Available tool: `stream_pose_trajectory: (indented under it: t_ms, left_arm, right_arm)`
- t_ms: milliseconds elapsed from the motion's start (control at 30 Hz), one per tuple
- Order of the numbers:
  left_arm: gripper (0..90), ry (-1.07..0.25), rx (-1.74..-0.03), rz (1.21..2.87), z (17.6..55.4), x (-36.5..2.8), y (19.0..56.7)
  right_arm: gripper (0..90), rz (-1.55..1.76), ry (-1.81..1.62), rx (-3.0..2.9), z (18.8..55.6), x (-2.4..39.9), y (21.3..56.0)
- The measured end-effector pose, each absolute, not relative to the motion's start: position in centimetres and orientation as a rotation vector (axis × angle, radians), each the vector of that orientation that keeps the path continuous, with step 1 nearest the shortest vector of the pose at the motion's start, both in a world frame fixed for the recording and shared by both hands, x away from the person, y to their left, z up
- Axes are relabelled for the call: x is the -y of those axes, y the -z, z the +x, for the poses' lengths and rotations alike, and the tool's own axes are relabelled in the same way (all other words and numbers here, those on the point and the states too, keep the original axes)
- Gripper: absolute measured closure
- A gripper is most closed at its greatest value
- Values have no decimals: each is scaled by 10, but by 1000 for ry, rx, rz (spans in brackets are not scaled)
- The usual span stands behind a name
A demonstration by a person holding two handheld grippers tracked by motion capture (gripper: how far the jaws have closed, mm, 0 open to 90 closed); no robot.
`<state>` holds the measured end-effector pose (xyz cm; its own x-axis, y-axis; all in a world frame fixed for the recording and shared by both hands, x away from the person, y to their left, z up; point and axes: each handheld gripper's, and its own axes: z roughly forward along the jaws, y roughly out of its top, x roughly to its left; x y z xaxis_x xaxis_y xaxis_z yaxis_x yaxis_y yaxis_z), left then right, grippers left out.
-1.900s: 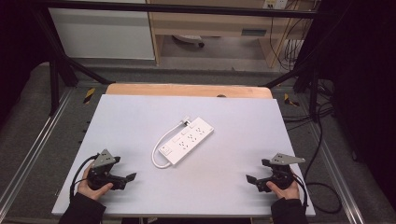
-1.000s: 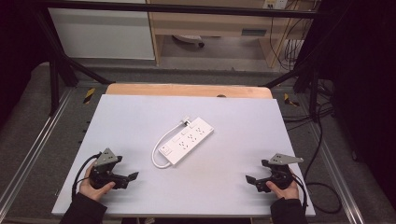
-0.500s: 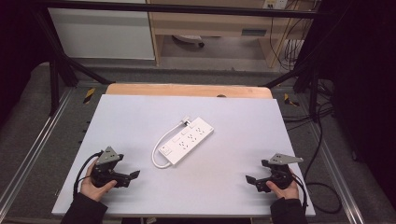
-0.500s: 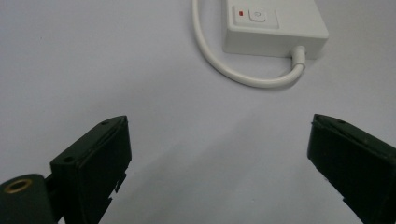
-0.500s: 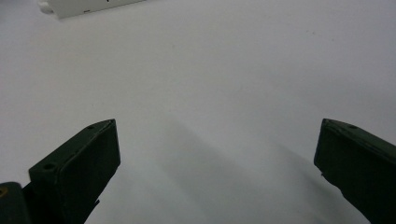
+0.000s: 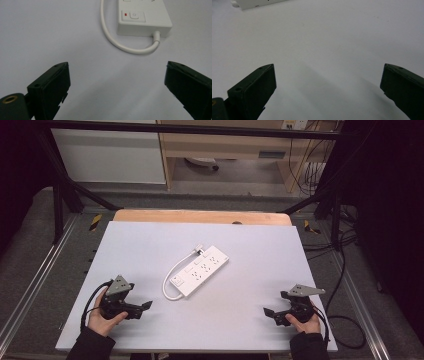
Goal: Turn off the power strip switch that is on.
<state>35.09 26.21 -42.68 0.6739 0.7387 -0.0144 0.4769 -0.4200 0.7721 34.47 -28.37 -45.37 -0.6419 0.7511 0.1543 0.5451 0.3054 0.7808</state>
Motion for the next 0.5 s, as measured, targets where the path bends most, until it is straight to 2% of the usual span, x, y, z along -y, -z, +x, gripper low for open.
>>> stream_pose_trajectory:
  t_ms: [500]
  left_arm:
    - [63, -431, -942, 2095, 354, -254, 418]
  right_arm:
    - [9, 1186, -1245, -2334, 345, 283, 454]
